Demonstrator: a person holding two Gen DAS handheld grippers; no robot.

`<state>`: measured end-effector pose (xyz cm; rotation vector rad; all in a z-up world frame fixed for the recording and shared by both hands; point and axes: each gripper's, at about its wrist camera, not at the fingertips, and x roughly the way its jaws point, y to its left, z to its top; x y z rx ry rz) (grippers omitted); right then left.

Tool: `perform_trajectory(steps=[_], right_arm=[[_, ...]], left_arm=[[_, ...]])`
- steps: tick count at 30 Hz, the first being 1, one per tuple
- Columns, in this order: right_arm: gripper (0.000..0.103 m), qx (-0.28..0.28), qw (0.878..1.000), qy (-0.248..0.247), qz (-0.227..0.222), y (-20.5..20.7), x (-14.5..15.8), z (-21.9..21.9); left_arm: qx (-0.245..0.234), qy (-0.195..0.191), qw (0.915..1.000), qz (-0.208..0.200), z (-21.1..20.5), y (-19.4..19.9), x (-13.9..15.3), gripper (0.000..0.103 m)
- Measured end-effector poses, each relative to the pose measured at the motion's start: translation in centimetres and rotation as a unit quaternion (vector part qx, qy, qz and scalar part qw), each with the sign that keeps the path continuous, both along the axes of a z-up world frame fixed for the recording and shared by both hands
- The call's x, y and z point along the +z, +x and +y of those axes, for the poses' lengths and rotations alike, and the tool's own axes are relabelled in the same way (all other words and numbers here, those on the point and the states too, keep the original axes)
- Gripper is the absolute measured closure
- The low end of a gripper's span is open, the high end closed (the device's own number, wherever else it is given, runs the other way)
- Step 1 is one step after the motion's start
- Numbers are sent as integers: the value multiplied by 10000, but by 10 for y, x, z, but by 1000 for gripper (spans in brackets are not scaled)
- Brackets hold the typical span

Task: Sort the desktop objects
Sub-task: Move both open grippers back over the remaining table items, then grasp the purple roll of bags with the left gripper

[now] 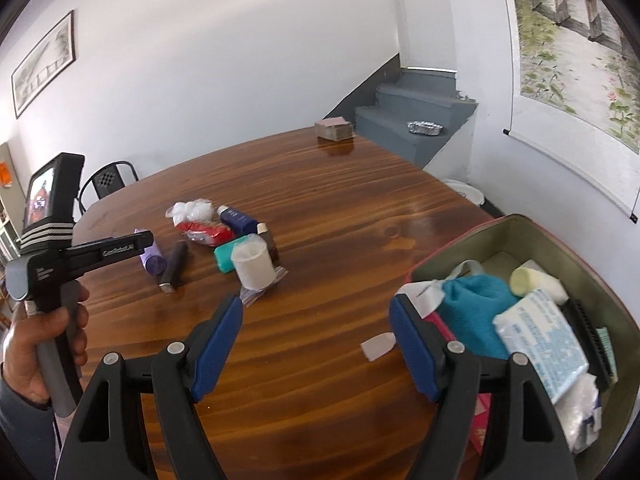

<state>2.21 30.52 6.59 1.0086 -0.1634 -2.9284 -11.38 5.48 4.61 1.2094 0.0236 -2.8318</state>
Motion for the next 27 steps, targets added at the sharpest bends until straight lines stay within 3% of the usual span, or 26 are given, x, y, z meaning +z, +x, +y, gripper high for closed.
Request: perform_trajectory(steps=[5, 14, 27], right_arm=[[24, 79, 9999, -66, -106, -5, -8, -3], [24, 234, 9994, -169, -182, -16, -19, -7], [24, 290, 9990, -161, -312, -27, -29, -12]], left_arm=[[421, 72, 9990, -117, -20, -15, -13, 33], [589, 424, 9971, -241, -26, -33, -19, 33], [714, 272, 9956, -536, -24, -52, -43, 33]])
